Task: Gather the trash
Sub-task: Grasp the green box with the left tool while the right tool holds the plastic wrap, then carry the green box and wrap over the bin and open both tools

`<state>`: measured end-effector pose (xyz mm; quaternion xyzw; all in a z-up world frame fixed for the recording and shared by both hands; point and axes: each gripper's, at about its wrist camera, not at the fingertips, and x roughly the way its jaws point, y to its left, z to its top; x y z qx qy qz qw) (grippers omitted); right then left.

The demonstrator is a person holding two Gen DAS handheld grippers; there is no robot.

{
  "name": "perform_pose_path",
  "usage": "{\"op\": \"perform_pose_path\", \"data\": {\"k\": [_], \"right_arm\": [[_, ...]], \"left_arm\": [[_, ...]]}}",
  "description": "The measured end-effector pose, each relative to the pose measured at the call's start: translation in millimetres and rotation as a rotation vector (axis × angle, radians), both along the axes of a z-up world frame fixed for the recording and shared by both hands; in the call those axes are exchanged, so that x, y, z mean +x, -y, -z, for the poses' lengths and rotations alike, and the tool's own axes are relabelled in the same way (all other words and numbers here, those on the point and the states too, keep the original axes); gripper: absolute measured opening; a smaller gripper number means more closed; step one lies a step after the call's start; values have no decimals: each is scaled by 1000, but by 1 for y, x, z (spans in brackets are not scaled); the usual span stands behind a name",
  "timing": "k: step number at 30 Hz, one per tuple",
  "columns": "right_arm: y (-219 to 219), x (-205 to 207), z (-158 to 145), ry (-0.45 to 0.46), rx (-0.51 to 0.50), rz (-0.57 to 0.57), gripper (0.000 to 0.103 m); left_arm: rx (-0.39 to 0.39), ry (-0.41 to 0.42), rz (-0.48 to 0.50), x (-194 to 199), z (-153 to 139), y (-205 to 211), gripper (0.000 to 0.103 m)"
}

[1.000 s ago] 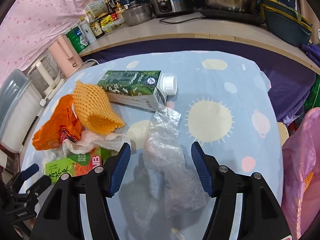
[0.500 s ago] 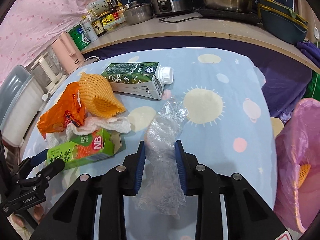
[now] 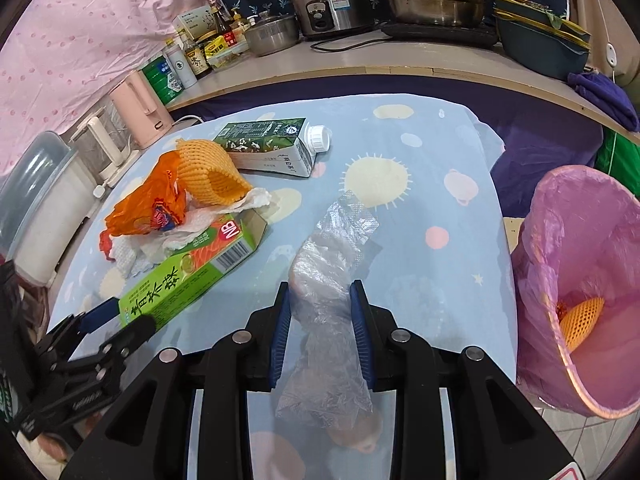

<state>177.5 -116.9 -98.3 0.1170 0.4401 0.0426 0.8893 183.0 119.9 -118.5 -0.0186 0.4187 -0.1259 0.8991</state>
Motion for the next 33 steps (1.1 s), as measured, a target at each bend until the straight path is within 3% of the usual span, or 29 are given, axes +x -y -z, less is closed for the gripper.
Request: {"op": "perform_pose_path", "data": {"k": [3,7,13,25,33], "right_arm": [[0,-5,-2,0,6,-4,28],[1,-12,-3,2,13,-8,28],[6,-23,-5,4,22,-4,28],[26,-70,-34,59,43,10,28],[46,-98,-53,95,76,32,28]], "left_arm": [[-23,-29,-27,8,6,-4,77],[-33,-42,-2,7,6,-1,61],[-17,-27,34,-12,-1,13,50],[-34,62,93,-79,-63,46,46],[-48,128,132,-99,-107,73,45]]}}
